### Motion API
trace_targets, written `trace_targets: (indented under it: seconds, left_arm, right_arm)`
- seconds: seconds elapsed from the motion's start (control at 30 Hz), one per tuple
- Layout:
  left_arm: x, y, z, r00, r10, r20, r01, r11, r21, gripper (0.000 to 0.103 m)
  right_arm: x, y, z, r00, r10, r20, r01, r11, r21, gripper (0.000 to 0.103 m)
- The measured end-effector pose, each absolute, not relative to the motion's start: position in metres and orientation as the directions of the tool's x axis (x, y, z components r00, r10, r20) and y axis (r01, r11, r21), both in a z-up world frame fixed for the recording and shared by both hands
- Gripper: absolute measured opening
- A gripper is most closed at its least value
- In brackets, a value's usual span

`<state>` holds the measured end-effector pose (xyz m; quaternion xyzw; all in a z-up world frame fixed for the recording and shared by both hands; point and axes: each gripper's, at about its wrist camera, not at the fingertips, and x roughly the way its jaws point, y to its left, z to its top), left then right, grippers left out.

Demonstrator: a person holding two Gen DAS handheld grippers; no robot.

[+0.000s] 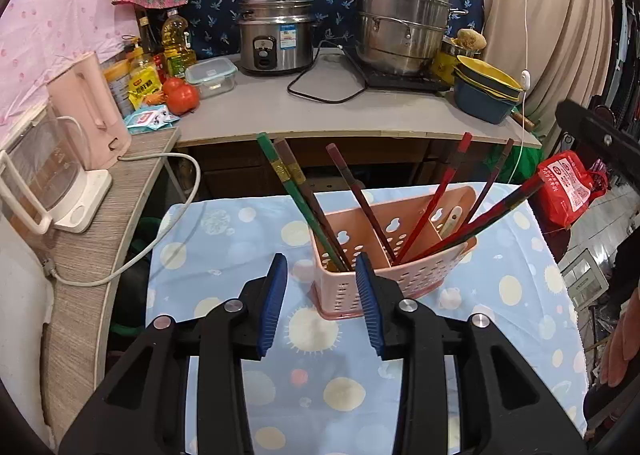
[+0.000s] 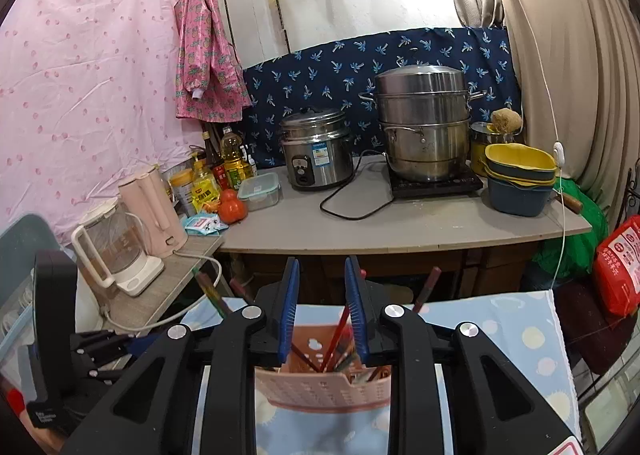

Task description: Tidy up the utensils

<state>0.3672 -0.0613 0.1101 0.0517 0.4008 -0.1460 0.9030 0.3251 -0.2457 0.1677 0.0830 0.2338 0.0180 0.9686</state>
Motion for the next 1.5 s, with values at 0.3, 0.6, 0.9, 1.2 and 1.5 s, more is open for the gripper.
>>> trace_targets:
  seconds: [0.3, 0.6, 0.9, 1.2, 1.5]
  left_arm:
    - [0.317, -0.053, 0.119, 0.689, -0.197, -0.698, 0.270, 0.963, -0.005, 0.044]
    - [0.257, -0.056, 0.110, 0.722, -0.189, -0.666, 0.257, 0.966, 0.005, 0.060]
    - [0.213, -0.064, 0.092, 0.722, -0.180, -0.668, 0.249, 0.968, 0.008, 0.075]
    - [0.185, -0.065, 0.088, 0.735, -0.146, -0.662, 0.218, 0.975, 0.028, 0.093]
    - [0.176, -0.058, 0.082, 0.717, -0.126, -0.686, 0.186, 0.982, 0.014, 0.096]
  right_arm:
    - [0.267, -0.240, 0.150, 0.859, 0.050, -0.510, 0.014, 0.992, 0.122, 0.034]
    - [0.206, -0.231, 0.110, 0.790, 0.041, -0.612, 0.039, 0.992, 0.117, 0.044]
    - [0.162, -0.224, 0.092, 0.747, 0.025, -0.665, 0.079, 0.989, 0.126, 0.055]
    - [0.139, -0.220, 0.090, 0.734, 0.007, -0.679, 0.103, 0.987, 0.121, 0.074]
    - [0.126, -0.217, 0.088, 0.731, -0.025, -0.682, 0.115, 0.990, 0.087, 0.091]
